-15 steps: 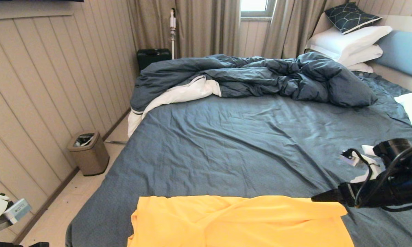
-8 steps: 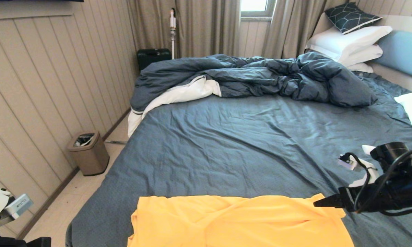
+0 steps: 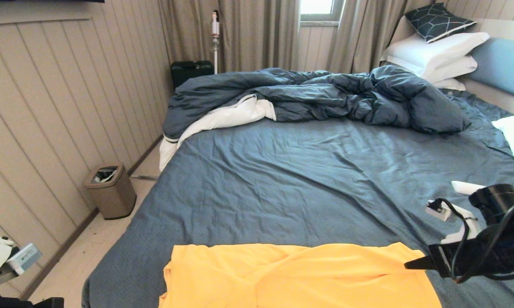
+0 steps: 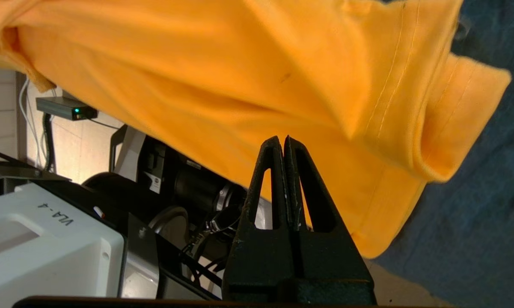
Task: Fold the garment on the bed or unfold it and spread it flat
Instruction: Fold the yellow T-shirt
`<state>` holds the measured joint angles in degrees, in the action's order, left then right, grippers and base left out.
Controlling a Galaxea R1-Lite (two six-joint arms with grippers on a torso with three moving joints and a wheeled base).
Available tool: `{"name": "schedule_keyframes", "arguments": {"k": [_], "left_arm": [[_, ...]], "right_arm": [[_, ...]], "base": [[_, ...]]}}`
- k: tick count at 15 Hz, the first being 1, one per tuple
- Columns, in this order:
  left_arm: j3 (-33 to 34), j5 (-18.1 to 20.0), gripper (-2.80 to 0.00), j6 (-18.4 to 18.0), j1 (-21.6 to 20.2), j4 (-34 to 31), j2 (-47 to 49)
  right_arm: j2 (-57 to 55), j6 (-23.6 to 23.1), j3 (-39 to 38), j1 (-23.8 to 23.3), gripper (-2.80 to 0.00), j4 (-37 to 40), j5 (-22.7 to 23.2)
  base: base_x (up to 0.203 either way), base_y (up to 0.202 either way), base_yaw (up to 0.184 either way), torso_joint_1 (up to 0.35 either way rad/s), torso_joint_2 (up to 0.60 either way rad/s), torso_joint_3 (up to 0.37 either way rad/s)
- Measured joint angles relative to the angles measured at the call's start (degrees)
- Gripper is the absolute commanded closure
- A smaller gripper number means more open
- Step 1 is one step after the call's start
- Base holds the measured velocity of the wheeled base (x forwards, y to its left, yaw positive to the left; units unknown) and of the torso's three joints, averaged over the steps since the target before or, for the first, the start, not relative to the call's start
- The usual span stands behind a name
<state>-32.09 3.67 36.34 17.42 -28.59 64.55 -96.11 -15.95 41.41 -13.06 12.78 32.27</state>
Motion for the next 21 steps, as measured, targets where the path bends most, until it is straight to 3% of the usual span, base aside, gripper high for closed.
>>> {"name": "schedule_keyframes", "arguments": {"k": [3,7,8,11,21], "left_arm": [[0.22,0.71,0.0,0.08,0.03,1.03,0.26],[-0.59,1.65,0.0,-0.1,0.07,1.47,1.22],[-0.74,1.69,0.0,-0.1,0.07,1.51,1.34],[-0.85,1.76,0.0,-0.12,0.07,1.51,1.83],[-0.11,1.77,0.0,-0.1,0.07,4.53,3.83]], "right_arm": [[2.83,-1.82,-2.55,-0.86,0.0,-0.05,-0.18],[1.71,-1.71,0.6,-3.59,0.0,-0.19,-0.44],[0.59,-1.68,2.17,-4.8,-2.8,-0.19,-0.44],[-2.95,-1.65,5.57,-6.81,-2.8,-0.19,-0.52],[-9.55,-1.34,8.48,-5.32,-2.8,-3.61,-0.22]], "base": [[0.0,0.0,0.0,0.0,0.0,0.0],[0.0,0.0,0.0,0.0,0.0,0.0],[0.0,0.0,0.0,0.0,0.0,0.0],[0.0,0.0,0.0,0.0,0.0,0.0],[0.0,0.0,0.0,0.0,0.0,0.0]]}}
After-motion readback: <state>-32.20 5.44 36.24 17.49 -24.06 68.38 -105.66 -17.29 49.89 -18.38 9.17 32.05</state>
